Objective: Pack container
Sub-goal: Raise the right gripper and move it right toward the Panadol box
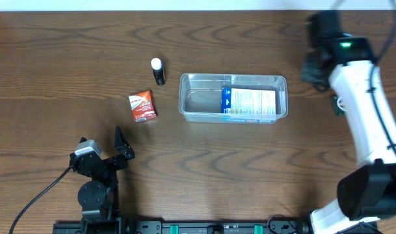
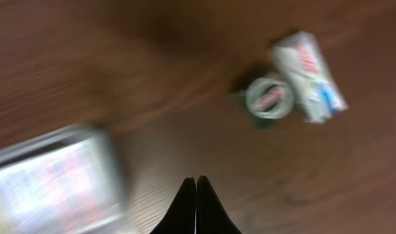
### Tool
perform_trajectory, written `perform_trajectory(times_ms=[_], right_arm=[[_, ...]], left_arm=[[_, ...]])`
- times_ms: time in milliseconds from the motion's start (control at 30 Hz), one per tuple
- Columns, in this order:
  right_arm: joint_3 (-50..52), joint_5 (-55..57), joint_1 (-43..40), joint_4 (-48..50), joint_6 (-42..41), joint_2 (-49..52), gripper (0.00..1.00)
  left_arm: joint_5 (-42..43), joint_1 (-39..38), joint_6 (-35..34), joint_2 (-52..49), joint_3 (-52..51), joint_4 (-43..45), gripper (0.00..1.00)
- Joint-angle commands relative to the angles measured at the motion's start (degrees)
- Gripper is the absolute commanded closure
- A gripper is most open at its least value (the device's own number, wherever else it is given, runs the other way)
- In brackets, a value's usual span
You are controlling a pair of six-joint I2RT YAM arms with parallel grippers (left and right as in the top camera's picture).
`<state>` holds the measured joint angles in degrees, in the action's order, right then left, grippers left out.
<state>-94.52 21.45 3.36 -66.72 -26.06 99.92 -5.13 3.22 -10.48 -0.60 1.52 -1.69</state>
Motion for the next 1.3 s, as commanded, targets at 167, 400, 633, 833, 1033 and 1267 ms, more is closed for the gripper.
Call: perform_trajectory(times_ms=[167,400,633,833,1033,1267], right_arm=[[8.02,1.64,-21.16,5.77,0.87,0.83,0.19],[14.49,-7.23,-32.63,15.72,3.58,0.85,0.01],[22.77,-8.61,-36.68,30.53,8.66,0.85,0.01],[26.47,-21.38,-36.92,41.66,24.37,0.85,0.01],[26.84,-22.82,-36.94,44.44,28.61,1.42,0.01],[26.84,-29.05,-36.35,46.45,35.89,7.17,0.01]], left_arm=[[-1.53,0.13,0.37,0.37,-1.29,-1.95,0.02],[-1.53,0.13,0.37,0.37,-1.29,-1.95,0.02],[-1.53,0.13,0.37,0.37,-1.29,-1.95,0.02],[-1.53,0.13,0.37,0.37,-1.29,-1.95,0.02],[-1.53,0.13,0.37,0.37,-1.29,-1.95,0.02],[-1.53,0.13,0.37,0.37,-1.29,-1.95,0.02]])
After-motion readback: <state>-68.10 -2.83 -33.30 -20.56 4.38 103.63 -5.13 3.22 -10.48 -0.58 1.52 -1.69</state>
